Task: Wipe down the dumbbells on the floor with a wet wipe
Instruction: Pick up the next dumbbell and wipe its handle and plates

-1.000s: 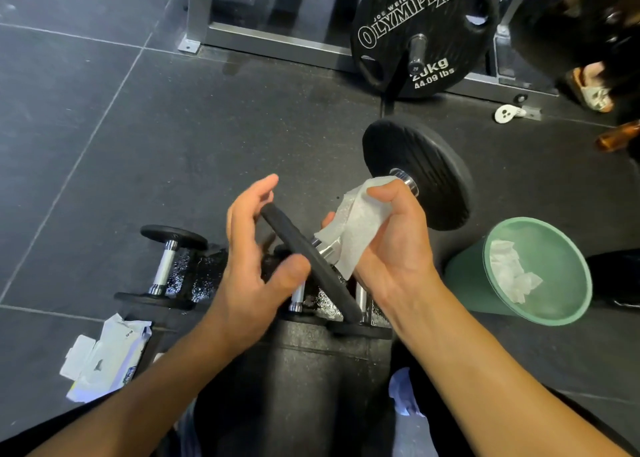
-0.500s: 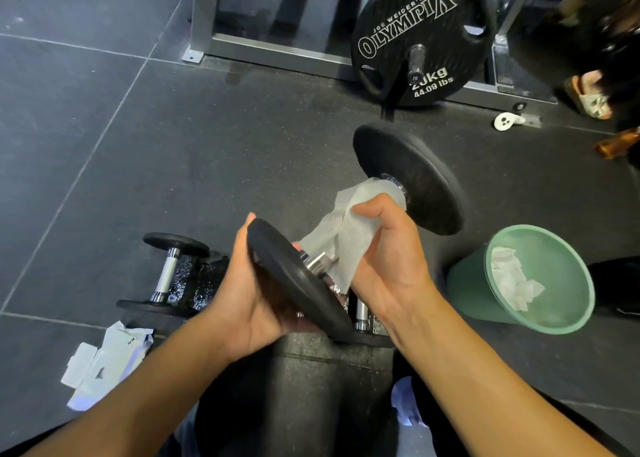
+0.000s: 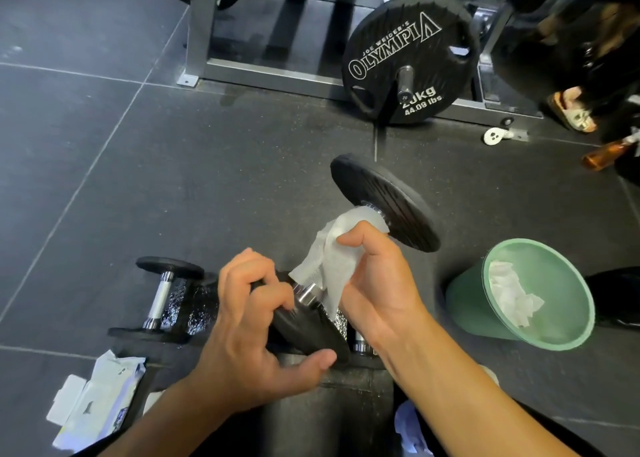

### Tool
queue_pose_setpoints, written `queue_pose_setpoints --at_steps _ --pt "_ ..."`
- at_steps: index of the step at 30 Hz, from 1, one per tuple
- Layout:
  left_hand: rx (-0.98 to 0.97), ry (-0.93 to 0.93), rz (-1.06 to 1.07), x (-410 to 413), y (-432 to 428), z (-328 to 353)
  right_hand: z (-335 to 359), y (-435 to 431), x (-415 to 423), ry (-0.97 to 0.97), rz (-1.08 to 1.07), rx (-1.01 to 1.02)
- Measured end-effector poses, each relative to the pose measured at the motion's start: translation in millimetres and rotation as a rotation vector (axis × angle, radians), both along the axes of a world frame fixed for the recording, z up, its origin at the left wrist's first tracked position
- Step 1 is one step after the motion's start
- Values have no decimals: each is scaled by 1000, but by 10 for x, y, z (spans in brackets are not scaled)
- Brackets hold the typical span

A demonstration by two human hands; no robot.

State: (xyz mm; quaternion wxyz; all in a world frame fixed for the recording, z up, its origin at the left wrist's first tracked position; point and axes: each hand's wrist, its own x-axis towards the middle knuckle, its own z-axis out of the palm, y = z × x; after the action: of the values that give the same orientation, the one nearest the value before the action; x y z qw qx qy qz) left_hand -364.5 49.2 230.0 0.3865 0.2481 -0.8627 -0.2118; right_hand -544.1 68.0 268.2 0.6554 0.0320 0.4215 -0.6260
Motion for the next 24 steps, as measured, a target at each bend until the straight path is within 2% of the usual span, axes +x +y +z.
queue_pose_setpoints --at_steps 3,4,5,7,8,9,10,11,13,16,20,22,24 --pt "159 81 37 13 -41 -33 12 17 -23 -35 36 8" --pt "301 171 34 1 -44 -34 19 31 -24 -48 50 -3" --pt "515 314 35 -13 -55 -19 52 46 -19 -68 79 -34" --pt "1065 656 60 -82 -102 103 100 73 2 -141 129 -132" --pt "1331 755 111 -128 -111 184 144 82 18 -180 131 -169" --pt "1578 750 164 -166 -124 227 159 88 25 -187 128 -188" --pt "1746 731 194 -196 -116 242 159 88 31 -157 122 -188" --pt "1825 709 227 -182 -102 206 135 88 34 -115 109 -174" --pt "1865 666 325 -149 -99 127 83 74 17 -37 64 -112" --pt "1792 625 341 -127 -135 99 29 45 19 35 44 -37" --pt "1507 663 292 -144 -21 157 -21 68 -38 7 13 -22" --pt "1308 616 252 -127 81 108 12 65 -71 -6 -35 -44" --pt "1206 554 212 -102 150 57 42 49 -99 -19 -81 -40"
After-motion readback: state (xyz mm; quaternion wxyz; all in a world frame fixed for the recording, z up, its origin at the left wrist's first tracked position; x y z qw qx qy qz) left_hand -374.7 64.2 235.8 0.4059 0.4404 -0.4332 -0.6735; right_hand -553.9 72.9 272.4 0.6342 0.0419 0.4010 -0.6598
